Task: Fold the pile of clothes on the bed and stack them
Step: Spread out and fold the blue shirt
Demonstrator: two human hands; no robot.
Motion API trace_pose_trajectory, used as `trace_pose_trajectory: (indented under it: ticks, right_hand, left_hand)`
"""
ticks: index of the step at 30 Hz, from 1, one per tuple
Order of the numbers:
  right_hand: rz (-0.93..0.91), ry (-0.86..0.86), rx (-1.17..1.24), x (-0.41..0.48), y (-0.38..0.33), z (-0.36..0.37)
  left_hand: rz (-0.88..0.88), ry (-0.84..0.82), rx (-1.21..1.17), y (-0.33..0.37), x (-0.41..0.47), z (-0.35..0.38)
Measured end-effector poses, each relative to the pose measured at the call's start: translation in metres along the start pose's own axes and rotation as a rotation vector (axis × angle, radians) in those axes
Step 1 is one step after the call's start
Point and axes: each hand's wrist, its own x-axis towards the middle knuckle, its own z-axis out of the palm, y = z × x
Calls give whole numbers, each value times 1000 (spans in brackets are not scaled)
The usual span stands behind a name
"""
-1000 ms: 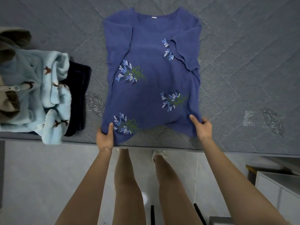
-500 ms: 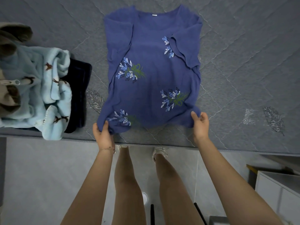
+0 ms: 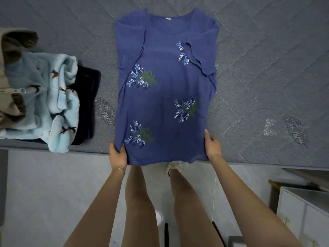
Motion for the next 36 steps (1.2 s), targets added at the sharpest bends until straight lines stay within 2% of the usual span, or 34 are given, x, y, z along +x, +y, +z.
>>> trace_pose_trajectory:
  ticks: [4,8,13,20,26,31,36]
  right_hand:
    - [54,-129,46,-9,12,2]
    - [77,-200,47,-6,7,7]
    - [-47,-124,213,1,-38,18]
    - [-104,-52,397,13,-104,38]
    - [-119,68,686,27,-172,47]
    - [-168,177,947,55,-243,49]
    - [-256,239,971,96,-293,55]
  left_hand:
    - [-149,-19,18,-11,5,0]
    - [-102,-98,-62,4,12,8]
    - [-139,-137,-282,58,26,36]
    - [-116,-217,-394,122,56,64]
    - [-212,-294,-757,198,94,70]
    - [-132,-428,-770,263,141,81]
    - [-60,-460,-814,309,183,101]
